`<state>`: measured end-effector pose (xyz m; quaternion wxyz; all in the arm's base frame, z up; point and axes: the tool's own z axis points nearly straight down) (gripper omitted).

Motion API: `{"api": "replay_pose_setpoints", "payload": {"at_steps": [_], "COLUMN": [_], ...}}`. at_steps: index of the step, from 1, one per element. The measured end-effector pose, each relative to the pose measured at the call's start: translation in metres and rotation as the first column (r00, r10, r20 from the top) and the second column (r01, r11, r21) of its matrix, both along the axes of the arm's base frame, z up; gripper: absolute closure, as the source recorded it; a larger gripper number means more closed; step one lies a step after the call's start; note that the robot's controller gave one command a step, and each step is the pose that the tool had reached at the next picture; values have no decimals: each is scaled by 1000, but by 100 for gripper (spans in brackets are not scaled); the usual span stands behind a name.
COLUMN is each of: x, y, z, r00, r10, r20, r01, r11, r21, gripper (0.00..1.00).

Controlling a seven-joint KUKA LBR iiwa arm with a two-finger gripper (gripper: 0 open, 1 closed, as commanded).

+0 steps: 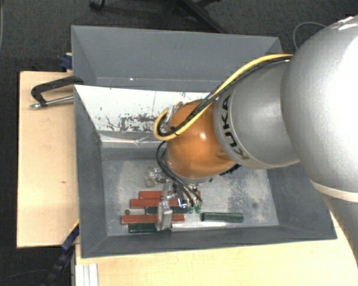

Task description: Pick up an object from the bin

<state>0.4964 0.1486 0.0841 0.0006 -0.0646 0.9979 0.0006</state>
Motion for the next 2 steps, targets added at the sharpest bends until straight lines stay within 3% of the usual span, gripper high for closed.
{"api": "replay_pose_setpoints", "payload": {"at_steps": [1, 2], "x": [4, 4], "y": [-41, -41], "z": [-10, -10], "r00": [973, 974], "r10": [228, 228], "r20": [11, 10], "r01": [-228, -228], "r11": [974, 974], "r21": [0, 0], "gripper": [100, 100]}}
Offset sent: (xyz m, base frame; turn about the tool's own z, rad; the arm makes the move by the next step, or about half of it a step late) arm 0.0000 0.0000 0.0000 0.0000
